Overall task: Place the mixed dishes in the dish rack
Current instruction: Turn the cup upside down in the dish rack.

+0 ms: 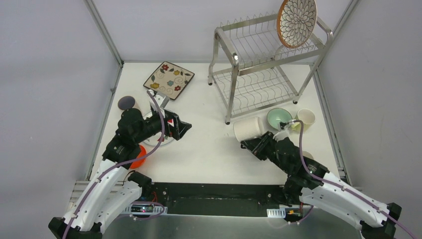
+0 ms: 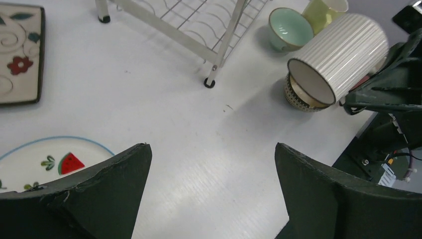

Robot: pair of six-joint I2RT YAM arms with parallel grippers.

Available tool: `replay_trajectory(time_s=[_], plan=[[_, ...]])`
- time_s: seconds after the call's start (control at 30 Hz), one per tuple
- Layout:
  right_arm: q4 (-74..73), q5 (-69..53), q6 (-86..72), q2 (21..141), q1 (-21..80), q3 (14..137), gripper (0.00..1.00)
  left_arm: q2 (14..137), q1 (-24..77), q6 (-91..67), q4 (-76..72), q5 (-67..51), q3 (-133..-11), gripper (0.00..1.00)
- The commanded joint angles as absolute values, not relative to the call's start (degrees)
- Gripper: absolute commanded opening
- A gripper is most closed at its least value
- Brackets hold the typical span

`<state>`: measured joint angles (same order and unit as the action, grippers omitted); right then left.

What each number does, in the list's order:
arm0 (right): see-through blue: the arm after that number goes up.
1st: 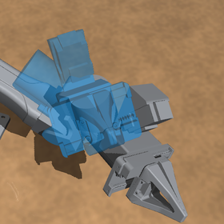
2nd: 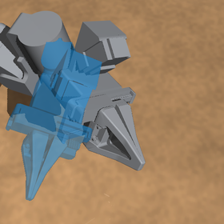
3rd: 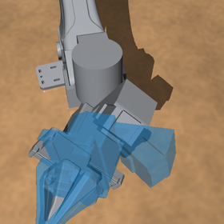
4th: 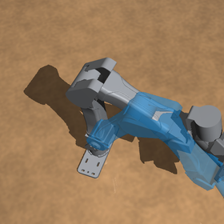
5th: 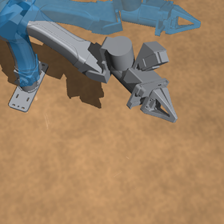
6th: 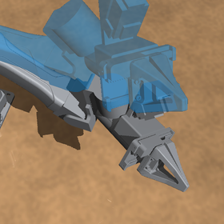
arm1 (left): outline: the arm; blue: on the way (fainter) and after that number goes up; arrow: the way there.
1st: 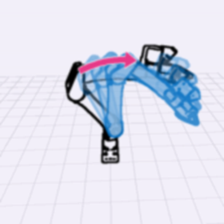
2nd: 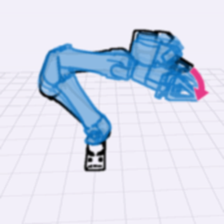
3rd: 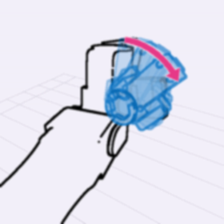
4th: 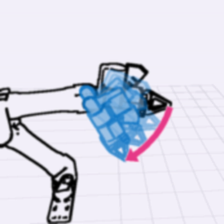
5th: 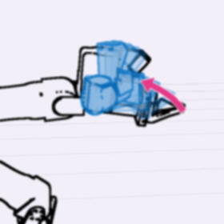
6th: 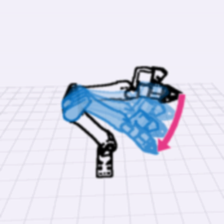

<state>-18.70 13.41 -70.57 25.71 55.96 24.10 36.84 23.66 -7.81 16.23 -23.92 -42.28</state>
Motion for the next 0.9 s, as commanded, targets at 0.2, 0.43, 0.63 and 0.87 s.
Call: replay_trajectory(time_s=[0.2, 0.43, 0.63, 0.87], plan=[[-21.88, 32.28, -54.19, 30.57, 55.99, 37.18, 0.00, 38.43, 23.99, -11.60, 22.70, -17.48, -44.33, 0.99], [-20.57, 41.88, -38.53, 38.18, 55.86, 42.61, 0.00, 35.15, 23.99, -11.22, 23.61, -15.02, -42.59, 0.99], [-17.17, 45.54, -29.86, 44.46, 53.29, 44.07, 0.00, 33.72, 24.00, -11.36, 23.48, -15.59, -42.18, 0.99], [-9.24, 34.89, -23.48, 48.31, 41.26, 41.53, 0.00, 33.81, 24.08, -10.99, 23.48, -17.84, -42.36, 0.99]])
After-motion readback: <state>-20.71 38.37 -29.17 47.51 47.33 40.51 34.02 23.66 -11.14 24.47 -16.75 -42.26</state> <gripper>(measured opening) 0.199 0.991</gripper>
